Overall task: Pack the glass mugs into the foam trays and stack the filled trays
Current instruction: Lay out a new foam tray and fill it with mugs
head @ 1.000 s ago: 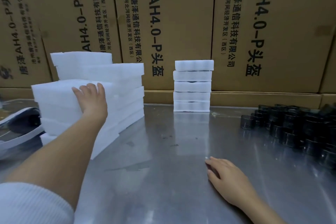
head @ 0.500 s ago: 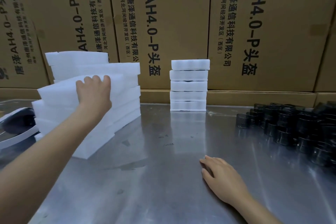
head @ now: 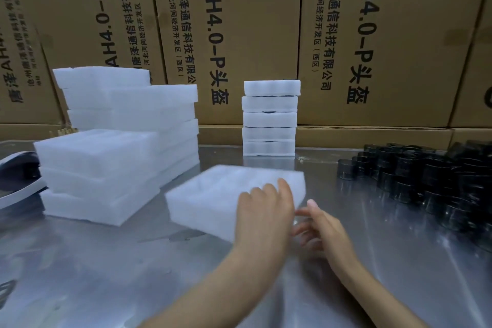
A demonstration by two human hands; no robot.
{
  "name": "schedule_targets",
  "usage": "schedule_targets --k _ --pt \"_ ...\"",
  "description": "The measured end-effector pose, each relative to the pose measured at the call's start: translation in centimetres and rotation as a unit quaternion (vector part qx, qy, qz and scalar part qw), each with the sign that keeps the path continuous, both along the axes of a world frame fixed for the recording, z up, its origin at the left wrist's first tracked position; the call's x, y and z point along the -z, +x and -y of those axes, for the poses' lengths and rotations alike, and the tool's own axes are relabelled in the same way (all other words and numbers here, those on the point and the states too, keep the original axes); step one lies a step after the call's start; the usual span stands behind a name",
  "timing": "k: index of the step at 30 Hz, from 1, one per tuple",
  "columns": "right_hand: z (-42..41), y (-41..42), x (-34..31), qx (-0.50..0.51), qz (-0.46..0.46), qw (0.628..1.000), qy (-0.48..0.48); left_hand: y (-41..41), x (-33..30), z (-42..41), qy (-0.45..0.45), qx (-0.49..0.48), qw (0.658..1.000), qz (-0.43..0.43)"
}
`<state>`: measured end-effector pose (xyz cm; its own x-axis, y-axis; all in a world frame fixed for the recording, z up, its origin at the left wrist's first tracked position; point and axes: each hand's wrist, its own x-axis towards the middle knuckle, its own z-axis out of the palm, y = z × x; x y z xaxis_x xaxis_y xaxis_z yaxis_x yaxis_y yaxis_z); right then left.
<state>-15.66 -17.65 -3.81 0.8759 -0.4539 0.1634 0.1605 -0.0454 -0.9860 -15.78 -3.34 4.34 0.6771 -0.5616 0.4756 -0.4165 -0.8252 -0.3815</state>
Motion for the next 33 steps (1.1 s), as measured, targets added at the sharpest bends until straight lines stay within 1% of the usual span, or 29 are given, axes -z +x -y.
schedule_targets --k 3,6,7,8,10,11,13,14,16,17,18,19,20,21,22,23,25,27,28,29,30,31,32,33 --pt "0.4 -0.2 -0.2 -0.052 -0.06 0.992 0.095 0.6 3.9 3.0 -0.039 0.073 0.994 -0.073" --pt "1.2 -0.4 -0.6 -0.064 -0.075 0.985 0.14 0.6 5.6 3.7 -0.082 0.15 0.984 -0.054" --pt "1.6 -0.5 -0.7 -0.06 -0.076 0.984 0.15 0.4 6.1 3.5 -0.097 0.186 0.975 -0.069" --pt "2.0 -0.6 -0.9 -0.047 -0.082 0.984 0.153 0.6 6.8 3.6 -0.116 0.234 0.962 -0.077" --pt "3.0 -0.9 -1.2 -0.012 -0.101 0.985 0.136 1.6 7.3 3.3 -0.143 0.317 0.937 -0.035" --pt "3.6 -1.0 -1.2 0.007 -0.11 0.985 0.129 2.0 7.1 3.0 -0.172 0.336 0.926 -0.024" --pt "5.0 -1.2 -0.9 0.038 -0.117 0.984 0.129 3.0 6.9 2.4 -0.251 0.342 0.905 -0.02" --pt "5.7 -1.3 -0.8 0.044 -0.118 0.984 0.129 3.6 6.7 2.1 -0.3 0.326 0.896 -0.032" --pt "6.8 -1.9 -0.9 0.033 -0.126 0.983 0.126 5.2 6.0 1.4 -0.416 0.262 0.866 -0.097" --pt "7.5 -2.2 -0.9 0.023 -0.131 0.983 0.129 6.3 5.5 1.0 -0.481 0.224 0.833 -0.159" --pt "8.0 -2.5 -0.8 0.011 -0.134 0.982 0.135 7.5 5.2 0.5 -0.554 0.193 0.777 -0.229" --pt "8.6 -2.9 -0.7 -0.002 -0.138 0.981 0.135 8.7 5.2 0.0 -0.623 0.171 0.703 -0.297" --pt "9.0 -3.4 -0.7 -0.017 -0.145 0.981 0.128 9.5 5.2 -0.4 -0.674 0.164 0.621 -0.365" --pt "9.3 -3.8 -0.7 -0.027 -0.158 0.981 0.113 10.2 5.6 -0.5 -0.701 0.165 0.543 -0.431" --pt "9.4 -4.1 -0.7 -0.029 -0.172 0.98 0.096 10.4 6.1 -0.4 -0.7 0.172 0.486 -0.494" --pt "9.3 -4.4 -0.8 -0.018 -0.187 0.979 0.076 10.5 7.0 -0.1 -0.687 0.178 0.458 -0.536" --pt "8.9 -4.8 -1.1 0.029 -0.203 0.979 0.017 10.0 8.5 0.7 -0.66 0.188 0.425 -0.591" --pt "8.7 -4.8 -1.1 0.085 -0.206 0.973 -0.058 9.8 9.0 1.3 -0.638 0.189 0.428 -0.612" --pt "8.7 -4.7 -1.0 0.102 -0.201 0.971 -0.076 9.9 8.8 1.5 -0.632 0.193 0.429 -0.615" --pt "8.8 -4.6 -0.9 0.109 -0.186 0.974 -0.077 10.1 8.6 1.8 -0.625 0.193 0.419 -0.629" --pt "8.9 -4.5 -0.8 0.112 -0.162 0.978 -0.074 10.3 8.3 2.1 -0.621 0.19 0.399 -0.648" --pt "9.1 -4.6 -0.7 0.121 -0.14 0.98 -0.073 10.5 8.0 2.4 -0.615 0.179 0.386 -0.664" --pt "9.5 -4.6 -0.7 0.129 -0.124 0.982 -0.065 10.6 7.7 2.5 -0.596 0.174 0.382 -0.684" --pt "10.0 -4.5 -0.7 0.129 -0.107 0.985 -0.033 10.7 7.4 2.6 -0.567 0.169 0.395 -0.703"
